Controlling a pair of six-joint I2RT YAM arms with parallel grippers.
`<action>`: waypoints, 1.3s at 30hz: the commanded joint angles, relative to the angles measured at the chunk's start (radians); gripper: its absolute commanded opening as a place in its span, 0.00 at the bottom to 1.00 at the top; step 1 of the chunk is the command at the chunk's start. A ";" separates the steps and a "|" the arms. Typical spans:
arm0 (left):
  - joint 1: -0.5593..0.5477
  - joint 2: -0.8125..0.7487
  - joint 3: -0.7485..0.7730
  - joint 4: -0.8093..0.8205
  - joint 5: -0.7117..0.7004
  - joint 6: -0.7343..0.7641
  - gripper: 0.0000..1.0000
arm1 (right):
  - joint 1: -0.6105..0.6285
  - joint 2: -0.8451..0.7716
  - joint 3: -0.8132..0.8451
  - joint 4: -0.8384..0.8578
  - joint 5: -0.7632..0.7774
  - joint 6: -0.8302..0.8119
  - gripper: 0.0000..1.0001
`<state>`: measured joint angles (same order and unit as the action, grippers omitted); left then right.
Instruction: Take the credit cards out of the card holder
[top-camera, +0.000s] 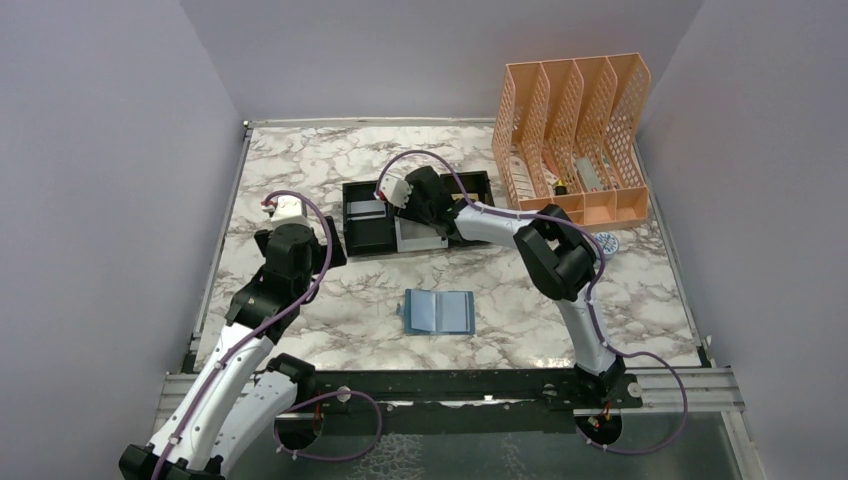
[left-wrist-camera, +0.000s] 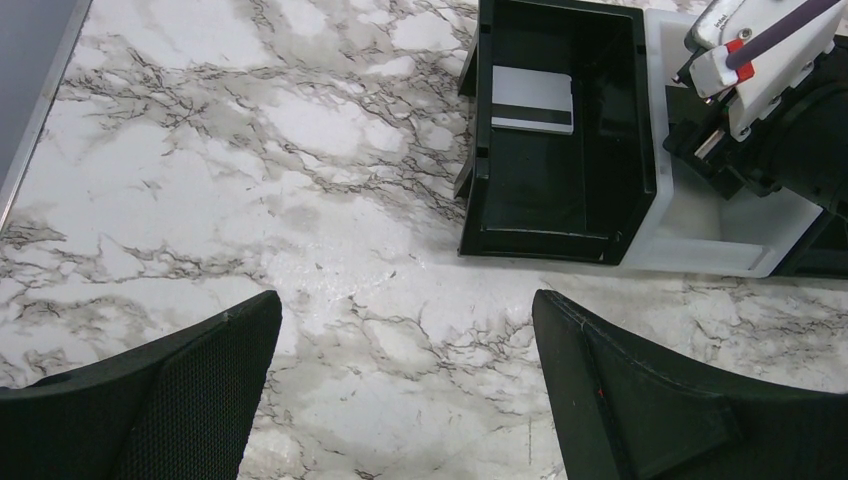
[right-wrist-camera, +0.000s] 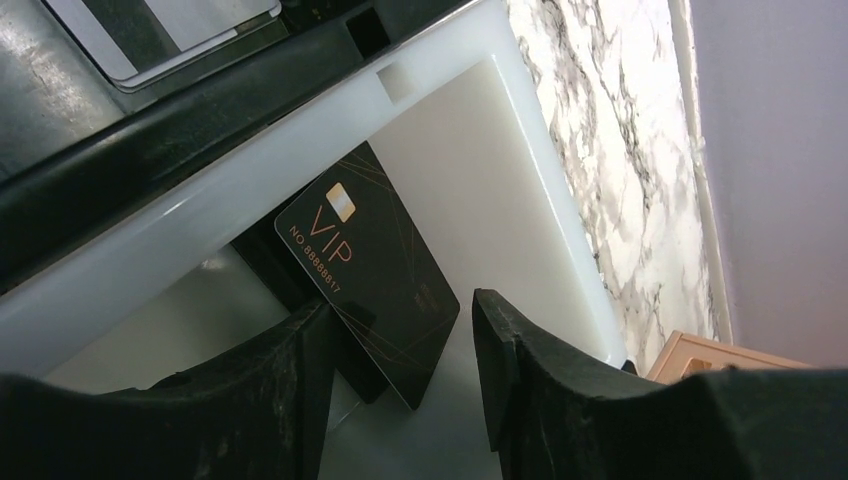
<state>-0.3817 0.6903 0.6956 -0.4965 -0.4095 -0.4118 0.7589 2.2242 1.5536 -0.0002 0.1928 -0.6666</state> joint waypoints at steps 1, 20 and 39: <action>0.001 0.003 0.018 0.001 0.021 0.007 0.99 | -0.006 0.002 0.023 -0.052 -0.055 0.031 0.56; 0.001 0.006 0.018 0.001 0.033 0.005 0.99 | -0.012 -0.048 0.020 -0.079 -0.110 0.058 0.68; 0.000 0.013 0.023 0.017 0.123 0.017 0.99 | -0.013 -0.479 -0.329 0.218 -0.021 0.471 0.78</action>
<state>-0.3817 0.7120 0.6956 -0.4973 -0.3550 -0.4088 0.7506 1.9285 1.3636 0.0437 0.1242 -0.4091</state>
